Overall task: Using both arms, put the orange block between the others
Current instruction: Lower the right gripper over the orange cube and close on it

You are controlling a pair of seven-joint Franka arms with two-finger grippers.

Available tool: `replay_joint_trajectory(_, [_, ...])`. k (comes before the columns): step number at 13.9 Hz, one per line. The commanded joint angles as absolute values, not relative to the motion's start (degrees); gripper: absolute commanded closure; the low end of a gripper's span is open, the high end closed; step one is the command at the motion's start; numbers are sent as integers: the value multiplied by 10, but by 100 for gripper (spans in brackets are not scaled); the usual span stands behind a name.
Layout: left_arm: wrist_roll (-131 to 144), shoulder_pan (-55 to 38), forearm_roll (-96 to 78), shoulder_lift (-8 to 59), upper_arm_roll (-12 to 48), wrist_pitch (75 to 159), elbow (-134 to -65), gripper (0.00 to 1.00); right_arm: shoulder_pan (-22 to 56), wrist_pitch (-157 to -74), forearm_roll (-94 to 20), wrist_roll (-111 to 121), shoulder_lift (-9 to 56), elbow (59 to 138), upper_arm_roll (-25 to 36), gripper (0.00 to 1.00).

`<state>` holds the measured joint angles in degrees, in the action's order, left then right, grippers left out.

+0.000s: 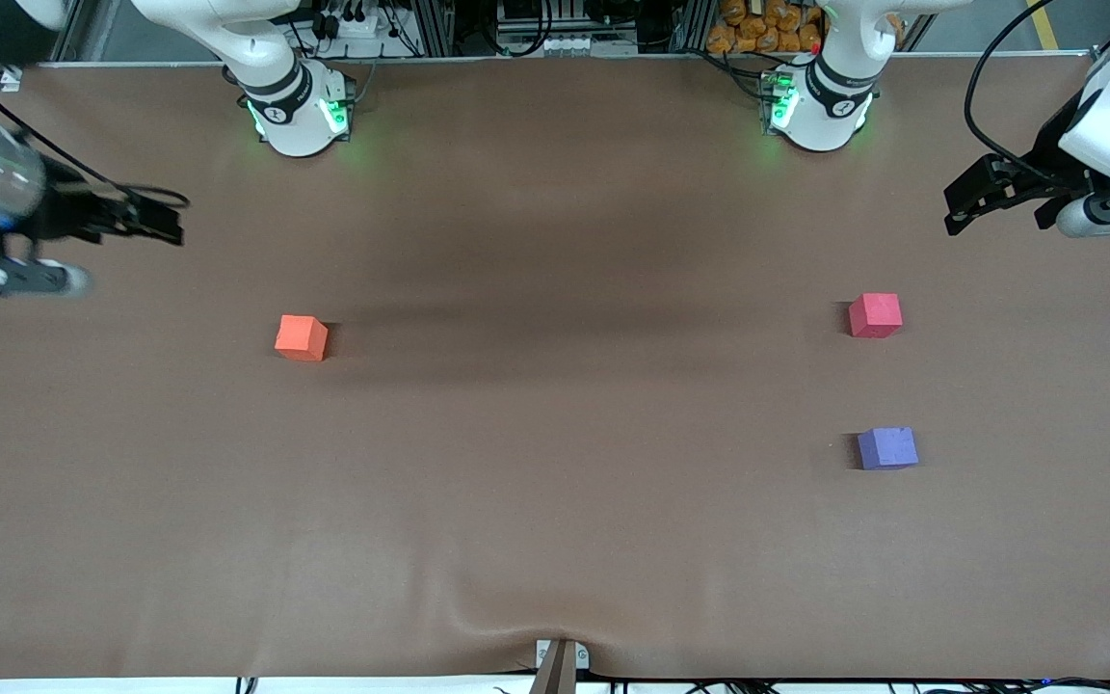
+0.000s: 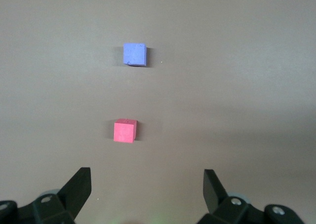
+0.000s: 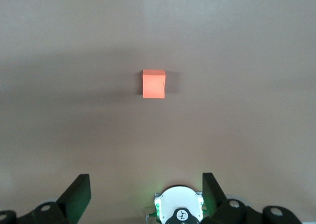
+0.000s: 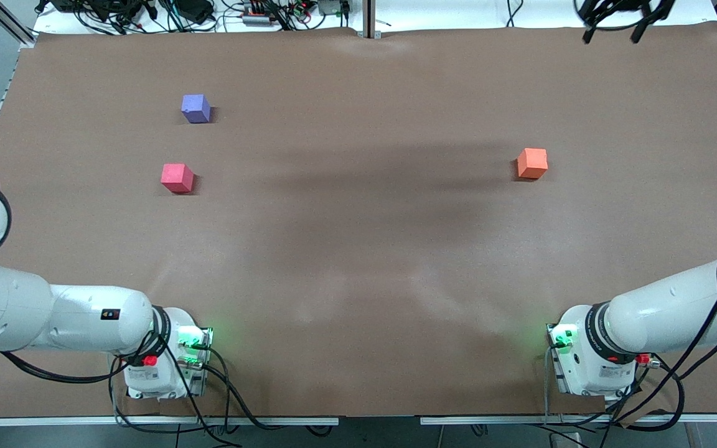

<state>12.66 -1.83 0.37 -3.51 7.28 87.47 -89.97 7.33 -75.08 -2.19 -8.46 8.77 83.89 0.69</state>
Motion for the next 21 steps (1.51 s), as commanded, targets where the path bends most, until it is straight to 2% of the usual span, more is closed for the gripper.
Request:
replay_joint_trajectory(1, [120,-17,3,-44,74,875,-899,0,76,-793,-36,-90,181,826,10,0])
replay_joint_trajectory(3, [120,-17,2,-44,74,875,-896,0,83,-839,-43,-91,219,828,10,0])
replay_joint_trajectory(7, [120,-18,4,-44,81,880,-896,0,74,-851,-74,-91,272,842,11,0])
replay_joint_trajectory(9, [120,-17,4,-45,82,878,-896,0,76,-870,-75,-91,279,882,12,0])
replay_joint_trajectory(16, [120,-13,3,-45,80,876,-896,0,58,-1036,-70,-62,274,1050,11,0])
replay_joint_trajectory(21, [121,-12,4,-43,77,877,-896,0,65,-1057,-68,-59,288,1068,12,0])
